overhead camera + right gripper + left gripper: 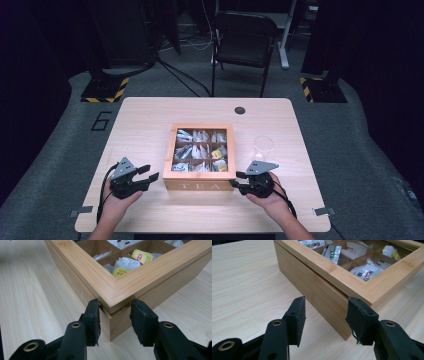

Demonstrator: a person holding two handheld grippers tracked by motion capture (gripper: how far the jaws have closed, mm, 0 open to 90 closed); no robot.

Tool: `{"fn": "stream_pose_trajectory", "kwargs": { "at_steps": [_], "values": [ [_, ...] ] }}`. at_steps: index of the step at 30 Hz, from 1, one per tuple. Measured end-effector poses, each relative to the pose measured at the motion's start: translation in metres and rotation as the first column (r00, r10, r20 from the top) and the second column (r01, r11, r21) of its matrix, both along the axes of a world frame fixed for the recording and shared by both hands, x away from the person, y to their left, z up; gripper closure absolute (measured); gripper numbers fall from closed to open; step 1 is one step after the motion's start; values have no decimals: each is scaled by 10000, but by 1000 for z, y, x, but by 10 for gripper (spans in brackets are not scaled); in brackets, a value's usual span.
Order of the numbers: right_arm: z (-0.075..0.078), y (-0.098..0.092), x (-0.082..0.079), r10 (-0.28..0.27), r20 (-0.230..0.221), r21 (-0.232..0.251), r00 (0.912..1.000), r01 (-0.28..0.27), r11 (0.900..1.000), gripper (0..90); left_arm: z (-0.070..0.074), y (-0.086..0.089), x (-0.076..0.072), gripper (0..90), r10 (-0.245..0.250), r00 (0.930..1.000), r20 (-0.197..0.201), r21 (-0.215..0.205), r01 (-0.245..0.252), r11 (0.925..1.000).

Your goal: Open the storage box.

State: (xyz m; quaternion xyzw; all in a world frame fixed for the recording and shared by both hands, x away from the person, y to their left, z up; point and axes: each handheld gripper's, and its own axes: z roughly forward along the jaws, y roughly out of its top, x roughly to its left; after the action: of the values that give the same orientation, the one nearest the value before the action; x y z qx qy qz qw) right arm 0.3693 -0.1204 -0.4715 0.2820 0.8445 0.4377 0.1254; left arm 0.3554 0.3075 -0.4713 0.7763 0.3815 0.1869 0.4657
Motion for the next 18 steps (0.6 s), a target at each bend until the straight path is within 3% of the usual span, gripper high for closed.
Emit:
{"fn": "stream_pose_trajectory", "kwargs": {
  "at_steps": [10, 18],
  "values": [
    [11, -4, 0, -141, 211, 596, 9997, 129, 9981, 605, 0, -8, -4, 499, -364, 9993, -75, -56, 363, 9993],
    [13, -4, 0, -172, 248, 688, 9995, 154, 9975, 606, 2, -22, -6, 499, -808, 9967, 12, 104, 808, 9967]
  ]
}}
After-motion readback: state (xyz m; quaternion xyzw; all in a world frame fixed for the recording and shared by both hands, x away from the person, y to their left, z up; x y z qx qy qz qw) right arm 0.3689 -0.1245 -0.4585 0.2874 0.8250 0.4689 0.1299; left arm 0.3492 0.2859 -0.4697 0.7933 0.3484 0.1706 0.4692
